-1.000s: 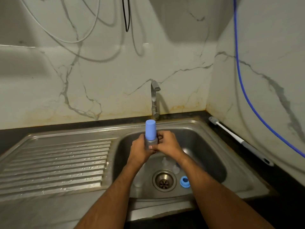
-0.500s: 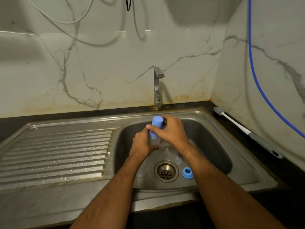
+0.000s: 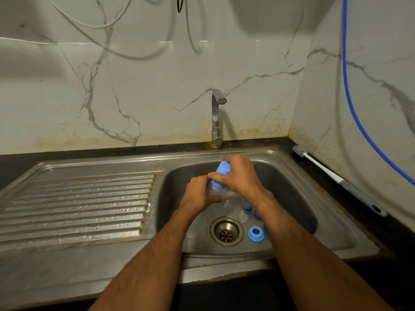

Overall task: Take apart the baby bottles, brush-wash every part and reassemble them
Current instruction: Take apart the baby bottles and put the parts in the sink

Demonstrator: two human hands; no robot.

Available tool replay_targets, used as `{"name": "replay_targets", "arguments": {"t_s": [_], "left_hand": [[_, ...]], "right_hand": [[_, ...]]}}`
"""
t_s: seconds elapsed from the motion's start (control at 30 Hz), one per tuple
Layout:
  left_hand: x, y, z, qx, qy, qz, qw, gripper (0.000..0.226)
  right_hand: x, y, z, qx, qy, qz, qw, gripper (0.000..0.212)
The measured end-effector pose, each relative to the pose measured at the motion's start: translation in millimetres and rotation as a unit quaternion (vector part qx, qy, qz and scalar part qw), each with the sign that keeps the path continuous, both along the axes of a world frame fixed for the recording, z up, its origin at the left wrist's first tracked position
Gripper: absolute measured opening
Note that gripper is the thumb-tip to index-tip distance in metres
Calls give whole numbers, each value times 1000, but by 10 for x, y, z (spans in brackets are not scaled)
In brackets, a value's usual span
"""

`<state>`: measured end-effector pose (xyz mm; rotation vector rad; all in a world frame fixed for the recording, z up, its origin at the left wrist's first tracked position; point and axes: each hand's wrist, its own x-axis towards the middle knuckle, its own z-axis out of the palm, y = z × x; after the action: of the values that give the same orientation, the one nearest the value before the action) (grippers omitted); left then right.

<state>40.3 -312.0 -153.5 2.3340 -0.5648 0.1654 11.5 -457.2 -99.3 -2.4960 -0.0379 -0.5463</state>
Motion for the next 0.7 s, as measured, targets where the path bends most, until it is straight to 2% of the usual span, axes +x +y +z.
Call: {"name": "replay_targets", "arguments": {"t_s": [0.13, 0.23, 0.33, 0.4, 0.47, 0.53, 0.63, 0.7], "left_hand": [[56, 84, 24, 47, 8, -30, 998, 58], [56, 95, 11, 42, 1, -32, 999, 65], [10, 48, -11, 39, 6, -32, 999, 64], [-1, 38, -22, 44, 7, -21, 999, 58], [-2, 39, -24, 38, 11, -2, 999, 59], [-2, 25, -32, 36, 11, 5, 999, 68], [-12, -6, -31, 50, 11, 3, 999, 68], [-7, -13, -16, 49, 11, -5, 999, 65]], "right_hand": [[-3, -156, 25, -9, 39, 128, 991, 27], [-11, -227, 34, 6, 52, 193, 980, 31], [-48, -264, 45, 42, 78, 216, 972, 42], [-72, -221, 30, 49, 77, 186, 978, 49], [-98, -117, 11, 16, 47, 85, 995, 58], [-128, -32, 28, -14, 30, -14, 999, 59], [-142, 47, 61, -62, 72, -55, 994, 55], [-112, 44, 80, -52, 83, -54, 994, 45]]}}
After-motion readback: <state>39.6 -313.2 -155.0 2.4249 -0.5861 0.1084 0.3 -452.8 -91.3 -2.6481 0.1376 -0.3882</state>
